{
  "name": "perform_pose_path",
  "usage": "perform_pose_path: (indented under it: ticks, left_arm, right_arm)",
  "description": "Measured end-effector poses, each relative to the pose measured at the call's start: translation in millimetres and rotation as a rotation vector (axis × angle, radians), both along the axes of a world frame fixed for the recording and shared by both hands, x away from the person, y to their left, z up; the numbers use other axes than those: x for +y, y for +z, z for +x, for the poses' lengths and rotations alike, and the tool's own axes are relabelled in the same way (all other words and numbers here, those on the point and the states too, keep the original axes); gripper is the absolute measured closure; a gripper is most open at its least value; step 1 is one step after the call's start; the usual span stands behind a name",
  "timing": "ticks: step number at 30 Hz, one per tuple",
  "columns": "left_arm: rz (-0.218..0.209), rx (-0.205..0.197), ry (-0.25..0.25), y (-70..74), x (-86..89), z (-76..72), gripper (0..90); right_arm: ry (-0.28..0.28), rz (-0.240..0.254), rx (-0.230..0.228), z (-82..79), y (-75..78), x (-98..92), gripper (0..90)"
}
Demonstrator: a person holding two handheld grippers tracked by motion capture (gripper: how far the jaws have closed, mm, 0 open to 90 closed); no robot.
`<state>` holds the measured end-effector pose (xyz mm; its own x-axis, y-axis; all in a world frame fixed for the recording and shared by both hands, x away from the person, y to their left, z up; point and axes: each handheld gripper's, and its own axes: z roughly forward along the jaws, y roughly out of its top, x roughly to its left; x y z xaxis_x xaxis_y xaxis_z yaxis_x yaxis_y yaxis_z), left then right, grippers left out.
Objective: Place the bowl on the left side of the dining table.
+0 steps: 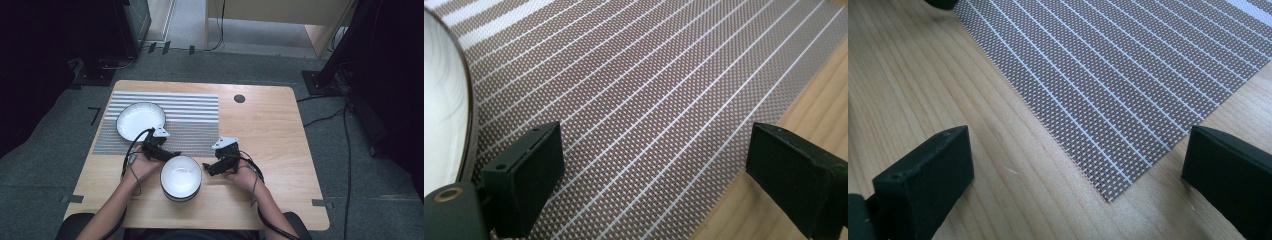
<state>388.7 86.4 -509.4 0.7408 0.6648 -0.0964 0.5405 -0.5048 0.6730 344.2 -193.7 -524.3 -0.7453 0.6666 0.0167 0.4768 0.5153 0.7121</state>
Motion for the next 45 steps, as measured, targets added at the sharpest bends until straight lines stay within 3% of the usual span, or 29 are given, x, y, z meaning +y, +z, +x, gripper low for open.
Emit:
perform_pose_path:
  ticks: [7,11,17,20,24,27,29,36,45]
  left_arm:
    - [-0.070,0.086,-0.019,14.3,9.5,3.1,8.7]
    - [-0.076,0.103,-0.036,20.2,13.4,0.7,14.2]
    - [-0.061,0.140,-0.032,21.8,14.5,0.2,14.2]
    - [-0.081,0.161,-0.028,25.2,16.2,-0.7,15.0]
    - [-0.082,0.152,-0.034,28.7,16.9,-3.6,15.0]
    - [-0.108,0.146,-0.044,31.8,17.7,-7.0,15.2]
    - [-0.098,0.148,-0.056,33.6,17.3,-7.5,15.2]
    - [-0.115,0.180,-0.073,44.1,20.4,-10.6,15.2]
    - [-0.092,0.207,-0.090,49.9,21.0,-11.5,15.2]
  right_arm:
    - [-0.002,0.000,0.003,-0.2,0.1,0.1,0.0]
    - [-0.003,0.000,0.004,-0.1,0.1,0.1,0.0]
    - [-0.002,0.002,0.003,0.1,0.1,-0.1,0.0]
    - [0.002,0.003,0.005,0.5,0.1,-0.5,0.0]
    - [-0.003,0.002,0.005,0.5,0.1,-0.3,0.0]
    - [-0.005,0.002,0.004,0.7,0.1,-0.3,0.0]
    - [-0.006,0.002,0.004,0.8,0.1,-0.3,0.0]
    - [-0.006,0.002,0.004,0.8,0.1,-0.2,0.0]
    - [-0.011,0.002,0.006,0.9,0.1,0.0,0.0]
